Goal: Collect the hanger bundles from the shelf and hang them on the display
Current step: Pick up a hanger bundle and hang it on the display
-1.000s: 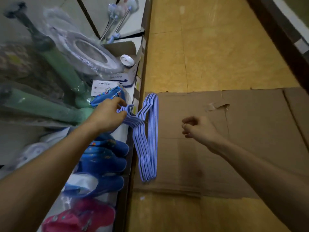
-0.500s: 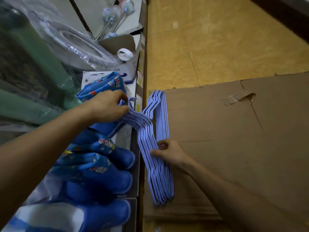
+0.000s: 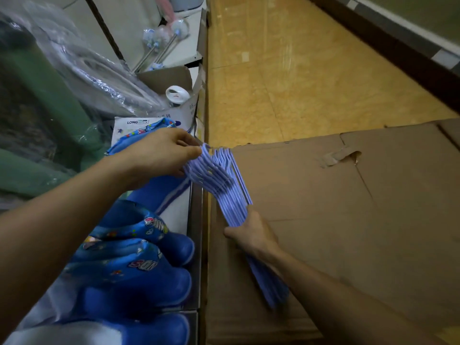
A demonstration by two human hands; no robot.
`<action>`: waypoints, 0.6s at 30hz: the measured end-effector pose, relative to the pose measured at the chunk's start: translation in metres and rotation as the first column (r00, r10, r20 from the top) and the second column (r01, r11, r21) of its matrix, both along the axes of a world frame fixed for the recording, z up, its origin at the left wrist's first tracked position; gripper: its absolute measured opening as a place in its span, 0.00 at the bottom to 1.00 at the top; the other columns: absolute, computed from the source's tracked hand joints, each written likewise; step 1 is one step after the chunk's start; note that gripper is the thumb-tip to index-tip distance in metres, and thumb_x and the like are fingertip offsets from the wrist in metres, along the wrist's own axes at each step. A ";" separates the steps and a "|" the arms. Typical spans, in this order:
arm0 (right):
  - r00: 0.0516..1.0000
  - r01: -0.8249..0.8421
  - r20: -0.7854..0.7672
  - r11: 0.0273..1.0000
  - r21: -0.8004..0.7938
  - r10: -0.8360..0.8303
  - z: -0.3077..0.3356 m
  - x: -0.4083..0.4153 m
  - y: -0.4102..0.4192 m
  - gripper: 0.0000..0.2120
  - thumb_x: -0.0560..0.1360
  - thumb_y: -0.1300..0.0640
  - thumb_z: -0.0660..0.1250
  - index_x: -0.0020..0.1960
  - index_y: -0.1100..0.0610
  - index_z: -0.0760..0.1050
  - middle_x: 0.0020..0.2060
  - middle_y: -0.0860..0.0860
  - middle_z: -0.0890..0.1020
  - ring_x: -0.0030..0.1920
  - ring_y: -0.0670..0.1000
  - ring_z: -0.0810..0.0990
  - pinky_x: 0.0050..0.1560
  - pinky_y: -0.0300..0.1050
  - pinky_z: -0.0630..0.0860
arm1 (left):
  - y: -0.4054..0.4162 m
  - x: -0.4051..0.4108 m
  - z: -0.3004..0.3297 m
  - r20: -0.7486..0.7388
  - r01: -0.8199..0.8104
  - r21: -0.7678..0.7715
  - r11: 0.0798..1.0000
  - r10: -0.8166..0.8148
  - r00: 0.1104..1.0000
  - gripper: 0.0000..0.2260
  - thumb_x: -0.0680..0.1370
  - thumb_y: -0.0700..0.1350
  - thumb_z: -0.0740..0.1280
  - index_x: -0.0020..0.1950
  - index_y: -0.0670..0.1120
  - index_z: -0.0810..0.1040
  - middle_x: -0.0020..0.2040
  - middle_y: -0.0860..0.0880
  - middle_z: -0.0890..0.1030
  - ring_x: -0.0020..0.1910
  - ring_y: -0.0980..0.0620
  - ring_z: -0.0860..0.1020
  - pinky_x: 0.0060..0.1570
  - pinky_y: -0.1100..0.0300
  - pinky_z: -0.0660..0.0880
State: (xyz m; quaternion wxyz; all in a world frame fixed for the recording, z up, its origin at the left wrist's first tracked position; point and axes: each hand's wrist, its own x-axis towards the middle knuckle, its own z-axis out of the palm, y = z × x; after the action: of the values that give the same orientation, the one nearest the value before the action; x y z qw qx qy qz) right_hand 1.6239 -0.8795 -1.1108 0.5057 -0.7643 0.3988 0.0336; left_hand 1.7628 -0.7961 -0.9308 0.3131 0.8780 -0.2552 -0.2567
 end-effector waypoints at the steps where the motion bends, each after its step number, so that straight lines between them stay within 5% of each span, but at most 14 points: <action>1: 0.999 -0.005 -0.043 0.997 -0.076 0.002 0.003 -0.004 -0.006 0.26 0.63 0.44 0.70 0.59 0.50 0.69 0.53 0.53 0.82 0.54 0.60 0.81 0.54 0.53 0.79 | -0.004 -0.005 0.002 -0.022 0.005 -0.024 1.000 -0.005 1.000 0.07 0.81 0.44 0.65 0.58 0.46 0.78 0.51 0.46 0.83 0.48 0.48 0.82 0.52 0.53 0.81; 6: 0.990 -0.025 -0.142 0.940 -0.341 -0.025 0.014 -0.020 -0.039 0.23 0.72 0.44 0.65 0.62 0.52 0.67 0.59 0.55 0.80 0.61 0.61 0.78 0.60 0.55 0.72 | -0.027 -0.029 0.009 -0.116 -0.022 -0.106 0.994 0.010 0.993 0.09 0.81 0.44 0.66 0.60 0.46 0.78 0.56 0.45 0.81 0.53 0.45 0.82 0.54 0.52 0.80; 11: 0.995 0.000 -0.090 0.901 -0.435 -0.044 0.035 -0.045 -0.083 0.20 0.72 0.43 0.64 0.59 0.53 0.70 0.56 0.56 0.82 0.58 0.62 0.79 0.54 0.53 0.71 | -0.055 -0.048 0.012 -0.267 -0.173 -0.318 0.932 0.087 0.960 0.11 0.82 0.43 0.64 0.64 0.42 0.76 0.60 0.43 0.79 0.51 0.46 0.83 0.47 0.58 0.81; 16: 0.995 0.081 0.076 0.959 -0.272 -0.062 0.062 -0.077 -0.131 0.17 0.66 0.41 0.64 0.51 0.47 0.75 0.44 0.50 0.83 0.46 0.57 0.82 0.49 0.55 0.79 | -0.078 -0.057 -0.005 -0.338 -0.372 -0.316 0.873 0.263 0.904 0.14 0.82 0.43 0.64 0.68 0.43 0.73 0.65 0.42 0.77 0.55 0.42 0.81 0.44 0.53 0.78; 18: 0.972 0.094 0.228 0.982 -0.162 -0.055 0.073 -0.090 -0.150 0.08 0.68 0.45 0.67 0.46 0.46 0.74 0.36 0.47 0.80 0.37 0.50 0.80 0.42 0.52 0.79 | -0.085 -0.064 -0.016 -0.391 -0.452 -0.252 0.855 0.337 0.856 0.15 0.82 0.43 0.64 0.68 0.42 0.72 0.66 0.42 0.75 0.55 0.40 0.79 0.43 0.51 0.77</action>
State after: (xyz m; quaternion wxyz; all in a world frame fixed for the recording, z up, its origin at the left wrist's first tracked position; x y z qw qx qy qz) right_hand 1.5340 -1.0291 -1.0377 0.4802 -0.7884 0.3696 -0.1056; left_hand 1.6992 -0.8814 -0.9469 0.5429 0.7890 -0.0499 -0.2832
